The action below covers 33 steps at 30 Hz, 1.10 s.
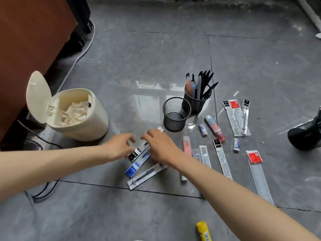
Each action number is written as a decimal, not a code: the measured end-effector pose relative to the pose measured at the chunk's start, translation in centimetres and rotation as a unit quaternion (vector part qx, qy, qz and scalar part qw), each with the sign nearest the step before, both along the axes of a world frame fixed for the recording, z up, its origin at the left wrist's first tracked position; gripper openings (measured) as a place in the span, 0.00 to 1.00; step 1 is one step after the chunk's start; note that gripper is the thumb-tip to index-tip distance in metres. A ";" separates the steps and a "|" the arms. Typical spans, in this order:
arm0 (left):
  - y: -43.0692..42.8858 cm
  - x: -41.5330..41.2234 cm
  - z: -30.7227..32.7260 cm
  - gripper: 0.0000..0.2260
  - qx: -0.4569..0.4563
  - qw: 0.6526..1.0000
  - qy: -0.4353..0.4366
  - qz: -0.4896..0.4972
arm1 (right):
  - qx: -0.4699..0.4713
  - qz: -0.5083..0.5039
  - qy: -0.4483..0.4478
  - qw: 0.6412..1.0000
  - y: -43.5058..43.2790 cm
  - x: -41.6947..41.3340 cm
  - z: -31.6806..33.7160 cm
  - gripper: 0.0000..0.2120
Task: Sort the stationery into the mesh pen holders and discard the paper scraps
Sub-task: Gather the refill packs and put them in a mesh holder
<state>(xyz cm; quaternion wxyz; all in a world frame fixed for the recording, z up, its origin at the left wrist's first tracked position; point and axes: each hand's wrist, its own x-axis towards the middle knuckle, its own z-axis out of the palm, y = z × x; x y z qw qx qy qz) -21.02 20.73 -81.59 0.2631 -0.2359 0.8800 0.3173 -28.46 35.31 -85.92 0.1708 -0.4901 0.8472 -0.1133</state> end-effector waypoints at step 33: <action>6.4 2.3 -3.9 0.10 -0.105 0.979 -0.013 -0.177 | -0.090 -0.303 -0.366 0.876 1.6 -1.4 1.8 0.12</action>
